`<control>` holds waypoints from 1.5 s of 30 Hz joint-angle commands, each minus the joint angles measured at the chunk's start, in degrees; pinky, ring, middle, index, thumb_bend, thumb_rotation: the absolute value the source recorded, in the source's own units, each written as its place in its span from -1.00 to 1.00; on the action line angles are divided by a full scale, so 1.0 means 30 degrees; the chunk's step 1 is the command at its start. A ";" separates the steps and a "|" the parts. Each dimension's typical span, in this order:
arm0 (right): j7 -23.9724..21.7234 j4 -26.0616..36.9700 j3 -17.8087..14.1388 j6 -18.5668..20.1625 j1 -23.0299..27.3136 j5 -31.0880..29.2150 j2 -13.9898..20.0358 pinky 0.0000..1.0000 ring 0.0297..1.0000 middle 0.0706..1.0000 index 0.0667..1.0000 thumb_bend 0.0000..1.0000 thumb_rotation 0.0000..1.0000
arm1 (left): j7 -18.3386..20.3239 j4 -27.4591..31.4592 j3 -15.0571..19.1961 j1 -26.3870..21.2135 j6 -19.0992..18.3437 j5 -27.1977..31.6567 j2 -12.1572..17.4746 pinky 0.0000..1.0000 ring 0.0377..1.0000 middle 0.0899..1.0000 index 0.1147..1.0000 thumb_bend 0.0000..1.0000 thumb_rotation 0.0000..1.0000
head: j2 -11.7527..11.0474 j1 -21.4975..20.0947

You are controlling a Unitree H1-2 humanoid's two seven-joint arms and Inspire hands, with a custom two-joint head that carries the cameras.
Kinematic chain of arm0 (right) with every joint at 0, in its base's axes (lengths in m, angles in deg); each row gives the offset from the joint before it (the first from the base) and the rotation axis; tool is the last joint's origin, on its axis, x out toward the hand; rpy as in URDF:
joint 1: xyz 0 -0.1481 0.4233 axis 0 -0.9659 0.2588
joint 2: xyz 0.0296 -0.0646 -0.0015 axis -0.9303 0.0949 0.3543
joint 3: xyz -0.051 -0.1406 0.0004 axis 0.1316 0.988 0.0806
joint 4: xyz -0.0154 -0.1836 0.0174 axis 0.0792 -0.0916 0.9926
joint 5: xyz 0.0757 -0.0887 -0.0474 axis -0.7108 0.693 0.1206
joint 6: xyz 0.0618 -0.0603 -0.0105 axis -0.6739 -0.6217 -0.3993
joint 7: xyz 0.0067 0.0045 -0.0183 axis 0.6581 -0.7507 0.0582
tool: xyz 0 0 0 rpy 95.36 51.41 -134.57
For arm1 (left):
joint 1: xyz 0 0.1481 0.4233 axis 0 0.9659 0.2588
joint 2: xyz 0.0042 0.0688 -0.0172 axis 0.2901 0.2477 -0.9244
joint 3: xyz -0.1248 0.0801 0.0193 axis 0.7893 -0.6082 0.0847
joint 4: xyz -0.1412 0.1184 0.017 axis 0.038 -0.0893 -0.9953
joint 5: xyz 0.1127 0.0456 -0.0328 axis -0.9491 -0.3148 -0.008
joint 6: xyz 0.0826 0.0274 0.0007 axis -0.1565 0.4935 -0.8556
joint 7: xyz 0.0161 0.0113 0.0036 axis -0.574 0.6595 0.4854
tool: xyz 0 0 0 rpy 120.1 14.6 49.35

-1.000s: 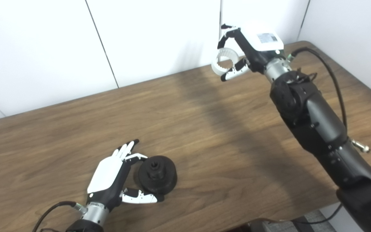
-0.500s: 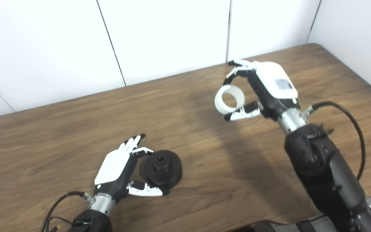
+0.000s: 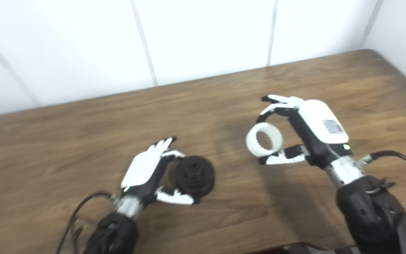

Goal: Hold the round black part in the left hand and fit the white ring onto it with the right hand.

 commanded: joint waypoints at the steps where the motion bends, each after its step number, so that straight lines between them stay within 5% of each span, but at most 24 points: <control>1: 0.0145 0.0559 -0.0173 -0.0997 0.0493 -0.0346 0.0070 0.74 0.64 0.64 -0.09 0.04 -0.70 | -0.0162 0.0210 -0.0162 -0.0920 -0.0195 -0.0539 -0.0261 1.00 1.00 1.00 0.14 0.94 -0.29 | 0.0063 0.0280; 24: -0.1253 -0.0660 0.2329 -0.1853 0.1601 0.0712 -0.1910 0.73 0.63 0.66 -0.09 0.04 -0.69 | 0.0108 0.0377 -0.0580 -0.0919 -0.0848 -0.1078 -0.0468 1.00 1.00 1.00 0.15 0.92 -0.23 | 0.0293 0.0124; 45: -0.0877 -0.3874 0.3720 -0.2330 0.2910 0.1470 -0.3370 0.70 0.63 0.67 -0.08 0.04 -0.69 | 0.0114 0.0672 -0.0691 -0.0853 -0.0800 -0.0946 -0.0580 1.00 1.00 1.00 0.11 0.93 -0.18 | 0.0527 0.0367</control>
